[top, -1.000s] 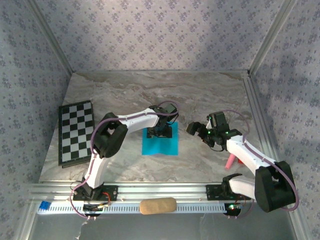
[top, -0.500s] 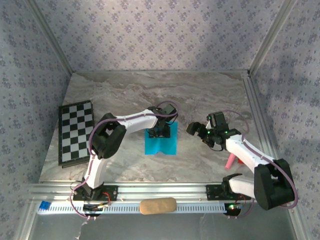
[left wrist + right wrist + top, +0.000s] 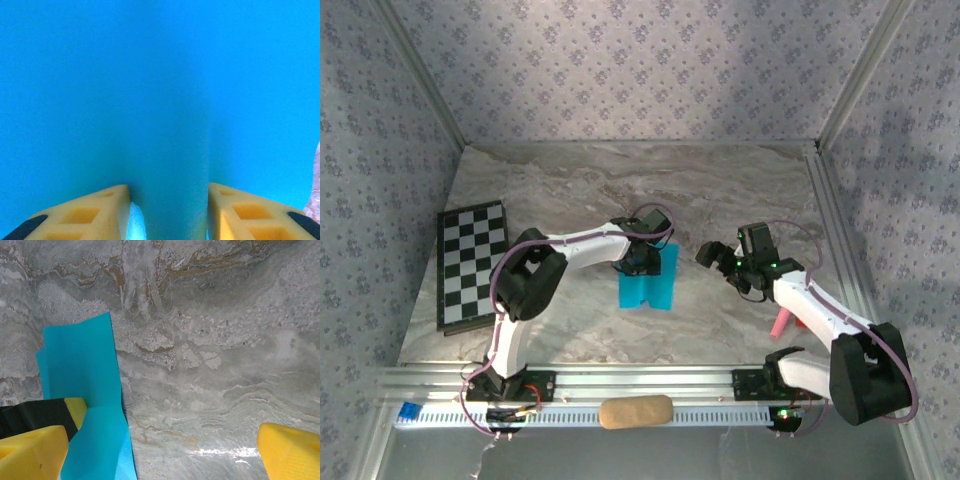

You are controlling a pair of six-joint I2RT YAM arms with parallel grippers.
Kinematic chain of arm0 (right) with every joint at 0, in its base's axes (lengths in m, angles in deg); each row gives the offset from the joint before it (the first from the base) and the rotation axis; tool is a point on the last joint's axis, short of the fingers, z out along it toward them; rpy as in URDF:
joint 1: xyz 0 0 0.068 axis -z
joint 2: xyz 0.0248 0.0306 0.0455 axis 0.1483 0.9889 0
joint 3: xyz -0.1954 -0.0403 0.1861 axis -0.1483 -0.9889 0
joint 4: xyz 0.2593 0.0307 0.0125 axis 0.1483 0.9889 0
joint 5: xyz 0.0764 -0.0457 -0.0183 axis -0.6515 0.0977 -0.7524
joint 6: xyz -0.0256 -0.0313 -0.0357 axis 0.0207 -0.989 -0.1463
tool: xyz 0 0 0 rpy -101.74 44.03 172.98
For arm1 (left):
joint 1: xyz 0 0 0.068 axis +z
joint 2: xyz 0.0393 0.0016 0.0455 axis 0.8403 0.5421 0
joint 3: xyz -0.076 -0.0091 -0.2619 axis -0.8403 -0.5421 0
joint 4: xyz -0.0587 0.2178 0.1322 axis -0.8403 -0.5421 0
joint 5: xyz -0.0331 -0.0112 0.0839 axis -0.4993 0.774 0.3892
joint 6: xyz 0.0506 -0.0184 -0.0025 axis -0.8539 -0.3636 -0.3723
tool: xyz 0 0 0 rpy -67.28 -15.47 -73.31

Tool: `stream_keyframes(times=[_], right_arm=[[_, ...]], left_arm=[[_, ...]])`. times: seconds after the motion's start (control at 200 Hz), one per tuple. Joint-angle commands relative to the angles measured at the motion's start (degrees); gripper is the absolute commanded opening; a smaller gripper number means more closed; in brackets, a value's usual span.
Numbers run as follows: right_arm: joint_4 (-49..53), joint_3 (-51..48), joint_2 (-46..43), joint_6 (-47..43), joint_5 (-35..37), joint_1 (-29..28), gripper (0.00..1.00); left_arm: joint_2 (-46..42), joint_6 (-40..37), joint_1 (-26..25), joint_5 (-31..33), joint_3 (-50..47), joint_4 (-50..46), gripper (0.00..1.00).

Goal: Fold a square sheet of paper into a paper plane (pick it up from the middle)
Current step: First fold the square sheet of paper in half at the center of the table.

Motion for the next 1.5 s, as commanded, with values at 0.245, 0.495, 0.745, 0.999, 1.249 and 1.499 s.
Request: stream_keyframes(times=[0.245,0.495,0.745,0.999,1.249,1.499], right_arm=[[1.8,1.6,-0.9,2.1,2.9,-0.1,0.99],[1.0,1.7,-2.5,1.3,3.8,0.0,0.99],[-0.8,2.1,-4.9,-1.3,5.2,0.4,0.98],[-2.3,2.4,-5.8,-2.9,3.4,0.5,0.98],[-3.0,2.6,-5.8,-3.7,1.2,0.8,0.97],[-3.3,2.4,-5.8,-3.4,0.5,1.0,0.97]], left_arm=[[-4.7,-0.2,-0.5,-3.4,-2.0,3.5,0.42],[-9.5,0.2,0.1,-6.7,-4.3,9.1,0.41],[-16.3,3.3,2.9,-13.4,-11.8,22.1,0.41],[-18.5,5.9,5.0,-19.2,-16.2,30.6,0.42],[-17.0,9.5,5.8,-23.7,-19.8,39.6,0.42],[-14.0,12.4,6.3,-26.6,-21.5,46.1,0.42]])
